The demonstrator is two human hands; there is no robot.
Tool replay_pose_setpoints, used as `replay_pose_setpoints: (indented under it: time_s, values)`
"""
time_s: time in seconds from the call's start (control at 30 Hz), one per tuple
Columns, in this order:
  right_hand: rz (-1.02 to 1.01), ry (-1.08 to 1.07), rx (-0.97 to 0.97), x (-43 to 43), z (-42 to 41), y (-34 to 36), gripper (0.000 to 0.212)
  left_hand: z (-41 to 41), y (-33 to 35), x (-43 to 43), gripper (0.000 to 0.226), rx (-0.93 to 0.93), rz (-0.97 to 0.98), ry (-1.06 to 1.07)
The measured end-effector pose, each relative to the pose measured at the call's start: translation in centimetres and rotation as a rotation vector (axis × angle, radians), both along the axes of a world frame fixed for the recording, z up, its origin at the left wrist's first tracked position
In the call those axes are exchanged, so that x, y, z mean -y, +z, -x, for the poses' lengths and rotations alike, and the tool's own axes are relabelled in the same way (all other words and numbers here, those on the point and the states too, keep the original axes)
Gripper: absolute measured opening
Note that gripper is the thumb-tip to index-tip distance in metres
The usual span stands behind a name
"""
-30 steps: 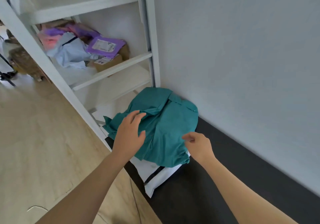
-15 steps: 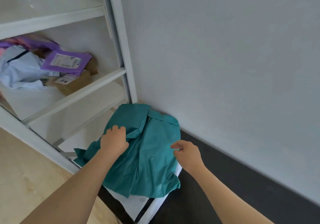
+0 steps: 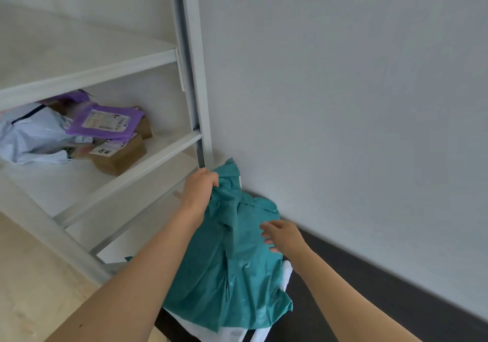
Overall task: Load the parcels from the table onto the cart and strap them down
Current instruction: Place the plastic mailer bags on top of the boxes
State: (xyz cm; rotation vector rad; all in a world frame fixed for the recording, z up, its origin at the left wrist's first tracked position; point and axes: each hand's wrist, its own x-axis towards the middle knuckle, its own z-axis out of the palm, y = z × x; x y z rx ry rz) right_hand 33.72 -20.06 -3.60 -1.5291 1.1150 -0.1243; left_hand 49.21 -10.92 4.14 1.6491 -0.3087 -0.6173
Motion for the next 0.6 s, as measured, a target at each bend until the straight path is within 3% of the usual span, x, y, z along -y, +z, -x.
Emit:
replay_pose_setpoints:
  time_s: [0.07, 0.13, 0.2, 0.37, 0.47, 0.6]
  values:
    - [-0.236, -0.089, 0.040, -0.2, 0.2, 1.0, 0.038, 0.4, 0.6, 0.0, 0.013, -0.277, 0.088, -0.009]
    - [-0.516, -0.165, 0.167, -0.4, 0.7, 1.6, 0.051, 0.8, 0.3, -0.1, 0.026, -0.429, 0.165, -0.090]
    - [-0.690, -0.224, 0.319, -0.5, 1.4, 2.2, 0.061, 1.4, -0.1, 0.1, 0.028, -0.450, 0.210, -0.153]
    - [-0.775, -0.321, 0.431, -0.4, 2.4, 2.7, 0.073, 2.1, -0.2, 0.3, 0.016, -0.436, 0.172, -0.265]
    - [-0.833, -0.342, 0.487, -0.7, 3.0, 2.7, 0.065, 3.5, 0.2, 0.7, 0.031, -0.302, 0.139, -0.389]
    - [-0.785, -0.459, 0.589, -0.5, 4.4, 3.4, 0.034, 4.6, 0.1, 0.9, 0.040, -0.247, -0.006, -0.418]
